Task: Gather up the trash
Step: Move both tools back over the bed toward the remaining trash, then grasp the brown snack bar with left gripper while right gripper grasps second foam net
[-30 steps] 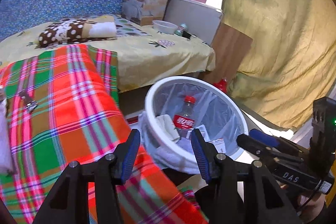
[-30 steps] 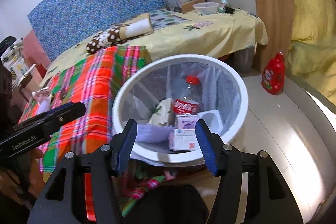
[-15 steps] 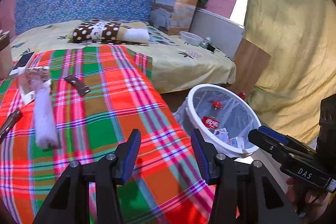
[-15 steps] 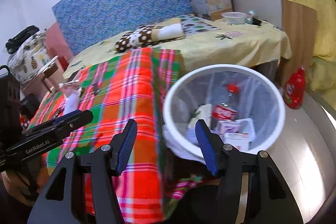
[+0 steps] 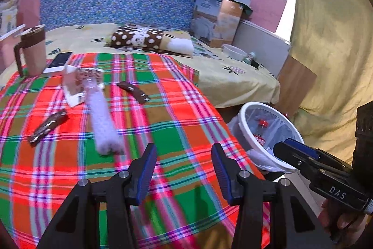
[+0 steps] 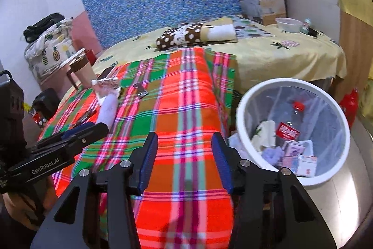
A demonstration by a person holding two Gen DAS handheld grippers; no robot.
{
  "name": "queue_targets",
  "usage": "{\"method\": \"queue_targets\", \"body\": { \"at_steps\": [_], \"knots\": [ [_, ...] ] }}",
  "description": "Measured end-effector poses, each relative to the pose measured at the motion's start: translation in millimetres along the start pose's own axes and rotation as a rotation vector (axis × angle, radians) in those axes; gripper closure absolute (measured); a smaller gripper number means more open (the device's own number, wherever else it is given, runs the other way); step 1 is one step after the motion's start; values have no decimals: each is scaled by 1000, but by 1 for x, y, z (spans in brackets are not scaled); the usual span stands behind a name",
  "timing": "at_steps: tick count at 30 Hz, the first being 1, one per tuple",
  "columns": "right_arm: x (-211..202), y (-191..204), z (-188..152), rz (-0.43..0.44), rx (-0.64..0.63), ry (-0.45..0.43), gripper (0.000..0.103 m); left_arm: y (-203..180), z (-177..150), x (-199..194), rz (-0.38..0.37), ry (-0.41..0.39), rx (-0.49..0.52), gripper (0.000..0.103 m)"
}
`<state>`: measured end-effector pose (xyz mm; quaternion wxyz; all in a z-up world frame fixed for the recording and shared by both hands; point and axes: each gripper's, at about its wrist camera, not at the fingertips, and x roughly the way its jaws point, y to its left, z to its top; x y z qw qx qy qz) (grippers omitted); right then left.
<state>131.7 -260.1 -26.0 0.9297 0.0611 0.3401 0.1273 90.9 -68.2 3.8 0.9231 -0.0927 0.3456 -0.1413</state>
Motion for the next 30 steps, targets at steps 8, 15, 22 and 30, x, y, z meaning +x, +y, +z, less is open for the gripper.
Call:
{"method": "queue_targets", "body": {
  "at_steps": [8, 15, 22, 30],
  "knots": [
    [14, 28, 1, 42, -51, 46, 60, 35, -6, -19, 61, -22, -32, 59],
    [26, 57, 8, 95, -102, 63, 60, 77, -6, -30, 127, -33, -63, 59],
    [39, 77, 12, 142, -136, 76, 60, 117, 3, -32, 192, -36, -90, 59],
    [60, 94, 16, 169, -158, 123, 60, 155, 13, -19, 262, -16, -91, 59]
  ]
}}
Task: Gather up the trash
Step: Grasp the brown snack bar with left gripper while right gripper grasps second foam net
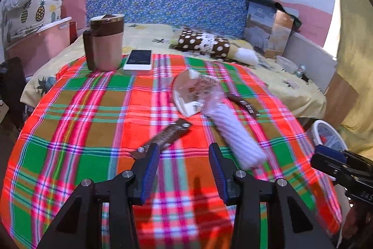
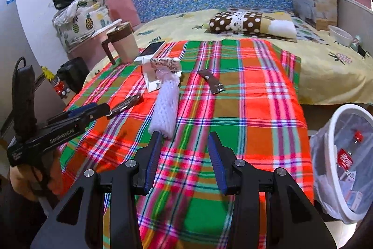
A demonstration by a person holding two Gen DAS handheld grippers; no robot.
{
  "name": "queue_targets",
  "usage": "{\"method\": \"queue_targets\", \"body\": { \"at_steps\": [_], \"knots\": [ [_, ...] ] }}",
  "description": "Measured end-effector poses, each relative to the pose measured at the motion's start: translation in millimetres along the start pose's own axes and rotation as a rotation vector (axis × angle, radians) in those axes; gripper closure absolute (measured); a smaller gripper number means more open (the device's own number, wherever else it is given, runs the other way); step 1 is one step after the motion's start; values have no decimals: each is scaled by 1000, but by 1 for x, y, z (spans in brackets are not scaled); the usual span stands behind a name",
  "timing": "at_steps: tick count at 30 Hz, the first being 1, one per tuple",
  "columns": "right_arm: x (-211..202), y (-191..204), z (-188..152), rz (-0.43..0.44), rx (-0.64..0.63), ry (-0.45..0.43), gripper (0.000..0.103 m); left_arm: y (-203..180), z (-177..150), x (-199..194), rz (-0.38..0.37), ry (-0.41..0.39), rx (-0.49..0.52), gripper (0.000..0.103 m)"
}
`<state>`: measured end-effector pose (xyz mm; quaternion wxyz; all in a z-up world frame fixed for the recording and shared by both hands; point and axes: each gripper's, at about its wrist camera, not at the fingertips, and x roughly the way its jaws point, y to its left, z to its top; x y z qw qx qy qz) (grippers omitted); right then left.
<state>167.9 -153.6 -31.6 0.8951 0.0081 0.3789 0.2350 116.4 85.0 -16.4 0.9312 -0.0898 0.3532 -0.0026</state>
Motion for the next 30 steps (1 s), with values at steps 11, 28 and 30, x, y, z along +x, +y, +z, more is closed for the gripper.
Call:
{"method": "queue_targets", "body": {
  "at_steps": [11, 28, 30],
  "knots": [
    [30, 9, 8, 26, -15, 61, 58, 32, 14, 46, 13, 79, 31, 59],
    [69, 22, 15, 41, -56, 119, 68, 24, 1, 57, -3, 153, 32, 80],
    [68, 24, 13, 39, -62, 123, 72, 22, 0, 56, -1, 154, 40, 80]
  ]
}}
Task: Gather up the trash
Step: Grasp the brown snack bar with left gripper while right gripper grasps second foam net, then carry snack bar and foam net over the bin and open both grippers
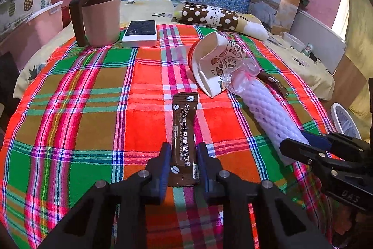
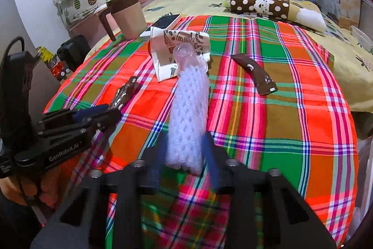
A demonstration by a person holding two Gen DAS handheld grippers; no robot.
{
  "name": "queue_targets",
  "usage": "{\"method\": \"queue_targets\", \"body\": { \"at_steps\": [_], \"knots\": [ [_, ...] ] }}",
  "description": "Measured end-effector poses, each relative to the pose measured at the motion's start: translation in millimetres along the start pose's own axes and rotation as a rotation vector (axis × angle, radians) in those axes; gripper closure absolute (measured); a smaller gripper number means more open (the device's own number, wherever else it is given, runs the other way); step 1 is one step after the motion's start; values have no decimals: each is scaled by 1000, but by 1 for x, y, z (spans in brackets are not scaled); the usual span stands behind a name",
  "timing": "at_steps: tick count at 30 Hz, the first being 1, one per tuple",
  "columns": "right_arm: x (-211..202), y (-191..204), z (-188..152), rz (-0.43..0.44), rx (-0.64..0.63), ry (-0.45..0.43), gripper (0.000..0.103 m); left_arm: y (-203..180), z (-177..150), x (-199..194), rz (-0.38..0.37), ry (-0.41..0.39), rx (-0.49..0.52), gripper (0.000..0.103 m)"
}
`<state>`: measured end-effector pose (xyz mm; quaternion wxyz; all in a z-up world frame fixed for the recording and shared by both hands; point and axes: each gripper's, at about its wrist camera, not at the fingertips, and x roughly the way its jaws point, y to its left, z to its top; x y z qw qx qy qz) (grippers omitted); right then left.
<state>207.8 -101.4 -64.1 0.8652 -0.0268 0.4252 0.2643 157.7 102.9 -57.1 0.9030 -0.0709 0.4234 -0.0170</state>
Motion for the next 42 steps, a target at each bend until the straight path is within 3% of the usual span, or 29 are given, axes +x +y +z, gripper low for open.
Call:
{"method": "queue_targets", "body": {
  "at_steps": [17, 42],
  "knots": [
    [-49, -12, -30, 4, 34, -68, 75, -40, -31, -49, -82, -88, -38, 82],
    [-94, -61, -61, -106, 167, -154, 75, -118, -47, -71, -190, -82, 49, 82]
  ]
}}
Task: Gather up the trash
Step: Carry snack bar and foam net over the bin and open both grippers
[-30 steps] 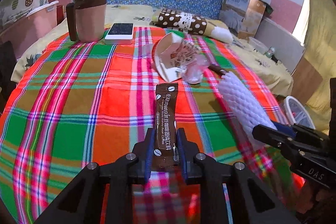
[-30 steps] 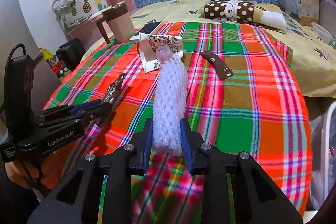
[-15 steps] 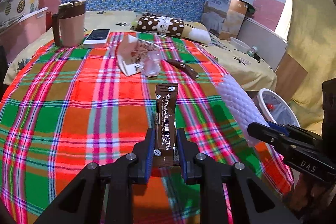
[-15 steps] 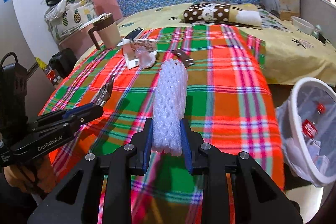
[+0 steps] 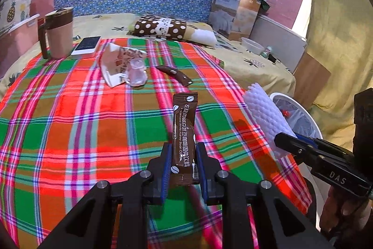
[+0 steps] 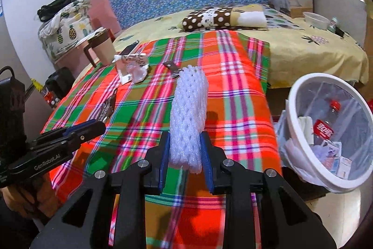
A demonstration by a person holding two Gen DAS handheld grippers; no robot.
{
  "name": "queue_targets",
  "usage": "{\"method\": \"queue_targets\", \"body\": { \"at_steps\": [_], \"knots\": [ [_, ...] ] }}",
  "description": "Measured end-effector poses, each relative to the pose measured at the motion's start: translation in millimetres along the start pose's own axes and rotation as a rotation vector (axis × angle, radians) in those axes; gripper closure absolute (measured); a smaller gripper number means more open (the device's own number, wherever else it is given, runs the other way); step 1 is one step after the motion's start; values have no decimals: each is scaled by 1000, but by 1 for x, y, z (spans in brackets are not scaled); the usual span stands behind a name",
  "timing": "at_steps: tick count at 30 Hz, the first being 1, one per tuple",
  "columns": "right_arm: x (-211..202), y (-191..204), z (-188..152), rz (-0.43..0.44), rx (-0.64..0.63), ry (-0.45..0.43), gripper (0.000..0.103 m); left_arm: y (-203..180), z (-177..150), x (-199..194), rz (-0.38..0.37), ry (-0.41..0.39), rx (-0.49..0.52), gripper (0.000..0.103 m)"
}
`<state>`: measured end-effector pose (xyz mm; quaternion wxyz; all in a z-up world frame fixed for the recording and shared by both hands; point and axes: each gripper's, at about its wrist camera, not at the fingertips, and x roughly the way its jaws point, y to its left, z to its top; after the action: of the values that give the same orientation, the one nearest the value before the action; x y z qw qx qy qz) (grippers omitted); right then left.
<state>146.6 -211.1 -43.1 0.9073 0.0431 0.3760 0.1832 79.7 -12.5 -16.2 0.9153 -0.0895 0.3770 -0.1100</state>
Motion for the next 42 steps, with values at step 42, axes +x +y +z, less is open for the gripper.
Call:
{"method": "queue_targets", "body": {
  "at_steps": [42],
  "knots": [
    [-60, -147, -28, -280, 291, -73, 75, -194, 34, 108, -296, 106, 263, 82]
  ]
}}
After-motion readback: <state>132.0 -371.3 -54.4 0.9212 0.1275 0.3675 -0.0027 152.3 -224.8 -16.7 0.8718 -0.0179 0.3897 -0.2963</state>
